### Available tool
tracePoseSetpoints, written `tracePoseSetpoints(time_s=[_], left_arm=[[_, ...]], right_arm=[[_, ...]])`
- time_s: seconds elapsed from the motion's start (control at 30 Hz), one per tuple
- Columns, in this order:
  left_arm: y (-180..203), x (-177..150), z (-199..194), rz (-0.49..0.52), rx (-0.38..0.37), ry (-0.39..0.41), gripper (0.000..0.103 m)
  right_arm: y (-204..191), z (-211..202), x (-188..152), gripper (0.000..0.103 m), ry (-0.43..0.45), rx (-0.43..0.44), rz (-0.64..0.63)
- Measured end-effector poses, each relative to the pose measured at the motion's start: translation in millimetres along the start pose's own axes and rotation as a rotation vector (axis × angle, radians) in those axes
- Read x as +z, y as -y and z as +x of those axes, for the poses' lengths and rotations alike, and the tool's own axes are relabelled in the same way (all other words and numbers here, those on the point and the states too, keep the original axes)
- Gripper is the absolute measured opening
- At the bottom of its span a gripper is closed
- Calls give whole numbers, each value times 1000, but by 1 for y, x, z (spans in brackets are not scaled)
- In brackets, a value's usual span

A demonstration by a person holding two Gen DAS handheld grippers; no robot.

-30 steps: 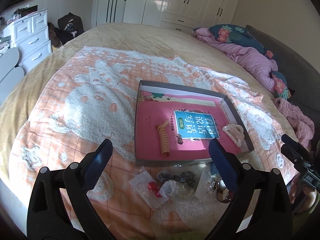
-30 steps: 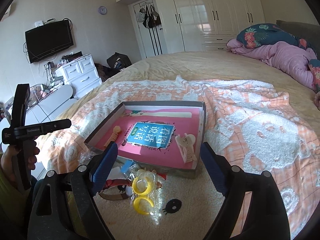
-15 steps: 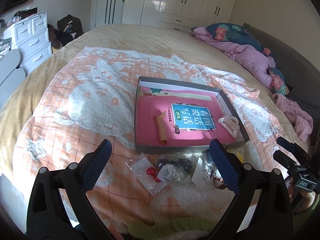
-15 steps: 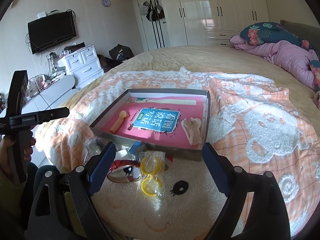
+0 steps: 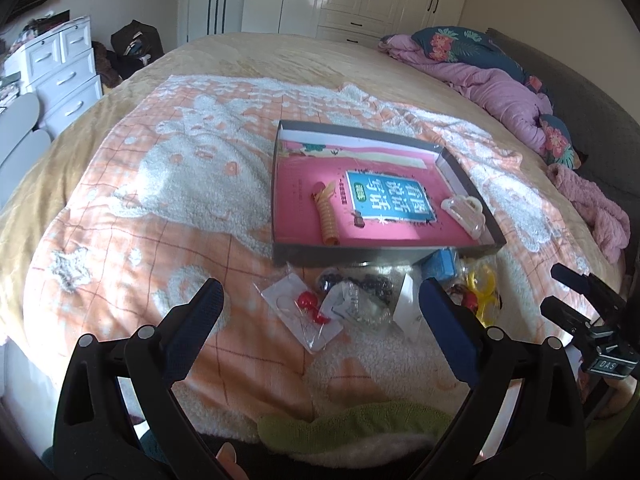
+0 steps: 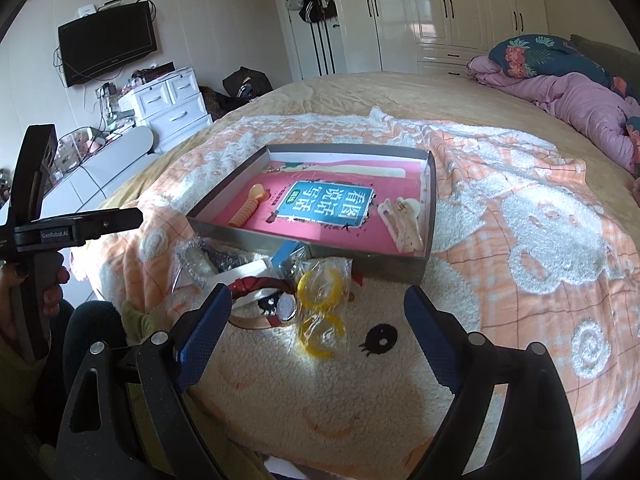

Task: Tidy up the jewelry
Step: 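Open the left tool on the pink lining while the right tool releases the clip, then withdraw, then grasp the clear bag with the left tool while the right tool grasps the yellow bangle bag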

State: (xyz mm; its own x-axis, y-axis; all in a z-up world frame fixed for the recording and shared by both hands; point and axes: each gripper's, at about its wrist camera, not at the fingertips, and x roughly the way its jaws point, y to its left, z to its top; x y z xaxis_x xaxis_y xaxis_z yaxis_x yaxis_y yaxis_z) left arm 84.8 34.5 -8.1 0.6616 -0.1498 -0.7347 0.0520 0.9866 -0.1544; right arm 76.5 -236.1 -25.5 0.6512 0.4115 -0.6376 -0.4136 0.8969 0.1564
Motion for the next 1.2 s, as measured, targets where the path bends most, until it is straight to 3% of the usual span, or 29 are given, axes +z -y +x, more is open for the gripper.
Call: tracePoseSetpoints(time_s=[0.47,0.57,0.83,0.97,1.2], left_arm=[[7,-31,26,28,-53,-73,90],[7,-34,31,19,-84,-85,83],[7,-42,48,-16,-140,-135,52],[1,-42,53,-65,-176,-148,45],[2,-42,60,-107,-237,-171,40]], right_arm=[[0,9,-14,87,-39,-1,6],[2,14,-18,87,-54,-5,8],[7,41,-29,87,-105,-11,26],[9,57,-31,86,-122,-5,34],[10,75,-28,65,-134,31,33]])
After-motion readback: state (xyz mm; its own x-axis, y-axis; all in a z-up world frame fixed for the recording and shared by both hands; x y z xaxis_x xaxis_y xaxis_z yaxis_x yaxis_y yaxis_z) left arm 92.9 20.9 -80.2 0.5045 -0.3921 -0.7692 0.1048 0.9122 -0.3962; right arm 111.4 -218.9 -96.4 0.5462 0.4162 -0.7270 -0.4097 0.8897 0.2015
